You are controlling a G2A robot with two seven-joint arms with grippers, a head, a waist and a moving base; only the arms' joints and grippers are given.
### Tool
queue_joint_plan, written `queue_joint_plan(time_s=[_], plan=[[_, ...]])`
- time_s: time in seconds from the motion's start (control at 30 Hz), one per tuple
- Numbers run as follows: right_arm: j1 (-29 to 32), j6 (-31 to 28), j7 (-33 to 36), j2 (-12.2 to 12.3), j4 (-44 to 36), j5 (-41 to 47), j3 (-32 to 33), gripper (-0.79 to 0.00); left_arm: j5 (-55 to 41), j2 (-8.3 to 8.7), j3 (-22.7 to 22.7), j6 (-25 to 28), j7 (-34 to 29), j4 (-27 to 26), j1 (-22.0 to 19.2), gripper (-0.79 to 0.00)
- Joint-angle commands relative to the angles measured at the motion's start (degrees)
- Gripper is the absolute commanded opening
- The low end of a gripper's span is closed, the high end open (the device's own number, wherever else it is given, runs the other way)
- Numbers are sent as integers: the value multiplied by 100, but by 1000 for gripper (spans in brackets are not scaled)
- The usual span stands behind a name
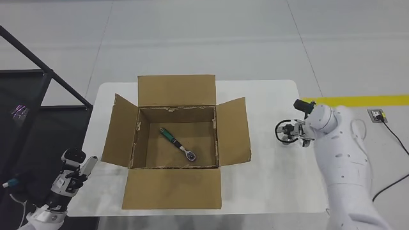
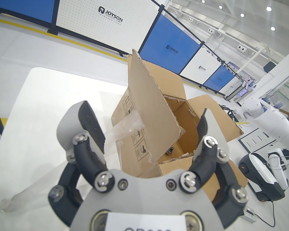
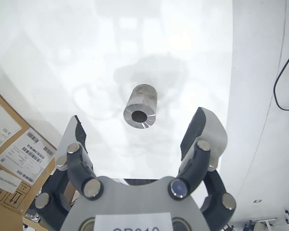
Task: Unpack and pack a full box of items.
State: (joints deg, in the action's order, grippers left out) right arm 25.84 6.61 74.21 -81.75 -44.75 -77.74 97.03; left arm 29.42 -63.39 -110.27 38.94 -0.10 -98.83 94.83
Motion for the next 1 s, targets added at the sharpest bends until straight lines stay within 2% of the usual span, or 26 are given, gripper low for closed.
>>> queue_joint_plan(time_s=[0.0,0.1,0.23,0.3,0.4,0.43,0.53,0.57,0.67,0.73,0.8,0.87,0.97], plan=[[-96,-24,-98,19,233,33,-7,-62,0,0,0,0,0,0,0,0],[-188,-61,-183,41,452,63,-43,-185,0,0,0,0,0,0,0,0],[-272,-35,-231,55,658,88,-126,-268,0,0,0,0,0,0,0,0],[-332,43,-222,59,804,56,-184,-376,0,0,0,0,0,0,0,0],[-450,81,-185,62,1031,19,-282,-428,0,0,0,0,0,0,0,0],[-483,110,-212,63,1089,28,-299,-480,0,0,0,0,0,0,0,0],[-561,123,-344,78,1173,103,-311,-757,0,0,0,0,0,0,0,0],[-571,137,-412,86,1155,128,-306,-785,0,0,0,0,0,0,0,0],[-539,130,-547,97,889,210,-322,-785,0,0,0,0,0,0,0,0],[-433,142,-618,94,414,280,-353,-785,0,0,0,0,0,0,0,0],[-147,155,-658,63,-498,377,-456,-785,0,0,0,0,0,0,0,0],[389,294,-640,22,-1968,451,-621,-785,0,0,0,0,0,0,0,0],[1564,616,-601,-32,-4751,462,-977,-785,0,0,0,0,0,0,0,0]])
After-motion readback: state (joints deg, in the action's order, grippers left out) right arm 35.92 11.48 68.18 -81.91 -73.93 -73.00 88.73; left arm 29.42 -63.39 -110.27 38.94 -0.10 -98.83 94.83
